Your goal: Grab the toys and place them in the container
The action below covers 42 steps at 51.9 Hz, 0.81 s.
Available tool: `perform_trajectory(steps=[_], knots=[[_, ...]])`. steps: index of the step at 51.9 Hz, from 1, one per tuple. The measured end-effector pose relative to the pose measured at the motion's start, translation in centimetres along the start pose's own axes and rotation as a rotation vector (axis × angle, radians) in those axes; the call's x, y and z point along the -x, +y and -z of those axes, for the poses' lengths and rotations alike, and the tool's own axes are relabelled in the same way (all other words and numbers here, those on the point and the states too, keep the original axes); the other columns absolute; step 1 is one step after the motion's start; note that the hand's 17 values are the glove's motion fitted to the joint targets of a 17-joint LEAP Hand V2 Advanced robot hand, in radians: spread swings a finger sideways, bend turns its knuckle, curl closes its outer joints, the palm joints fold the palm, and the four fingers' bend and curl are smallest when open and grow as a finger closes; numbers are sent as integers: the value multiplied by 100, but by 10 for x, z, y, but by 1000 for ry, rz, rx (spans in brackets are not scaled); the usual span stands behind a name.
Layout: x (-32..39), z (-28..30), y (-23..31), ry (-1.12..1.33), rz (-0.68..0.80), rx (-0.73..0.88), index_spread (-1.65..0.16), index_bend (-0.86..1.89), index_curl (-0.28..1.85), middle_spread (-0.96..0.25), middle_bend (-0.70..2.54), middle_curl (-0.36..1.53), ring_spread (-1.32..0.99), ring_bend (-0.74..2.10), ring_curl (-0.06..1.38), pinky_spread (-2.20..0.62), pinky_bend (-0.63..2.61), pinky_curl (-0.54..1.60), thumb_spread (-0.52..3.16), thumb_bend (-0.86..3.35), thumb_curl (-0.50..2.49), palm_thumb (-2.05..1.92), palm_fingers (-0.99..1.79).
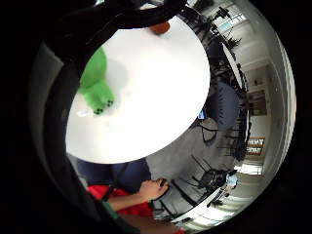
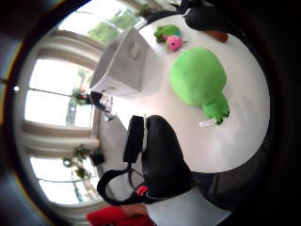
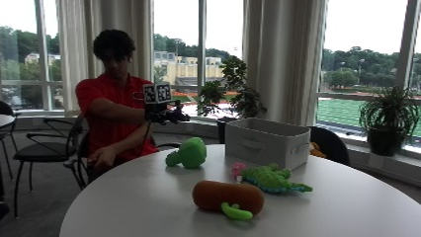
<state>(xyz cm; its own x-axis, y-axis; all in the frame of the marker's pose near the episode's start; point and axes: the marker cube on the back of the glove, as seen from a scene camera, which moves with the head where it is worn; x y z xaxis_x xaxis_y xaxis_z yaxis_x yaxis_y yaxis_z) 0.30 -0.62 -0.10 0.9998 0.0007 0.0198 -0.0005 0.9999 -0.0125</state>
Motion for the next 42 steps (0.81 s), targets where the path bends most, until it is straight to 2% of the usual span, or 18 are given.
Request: perform_trajectory(steps=[7,15,28,33,42], knots=[[6,-3,7,10,16,4,-27,21,11,-12,15,5,-12,22,6,2,52,16,82,-3,6,-4,17],[9,-8,7,-1,5,21,-34,22,17,-15,17,9,-15,24,10,3,55,20,106,-4,11,-5,13],[11,-15,2,0,20,0,-38,22,24,-16,17,15,-18,27,14,3,59,25,118,-5,17,-6,10],[8,-21,-9,13,19,-50,-36,9,22,-15,18,17,-17,30,17,4,70,29,117,-5,18,-7,0],[11,-38,-27,32,-4,82,-35,6,15,-13,17,21,-12,31,18,7,97,36,114,-4,22,-5,-9]])
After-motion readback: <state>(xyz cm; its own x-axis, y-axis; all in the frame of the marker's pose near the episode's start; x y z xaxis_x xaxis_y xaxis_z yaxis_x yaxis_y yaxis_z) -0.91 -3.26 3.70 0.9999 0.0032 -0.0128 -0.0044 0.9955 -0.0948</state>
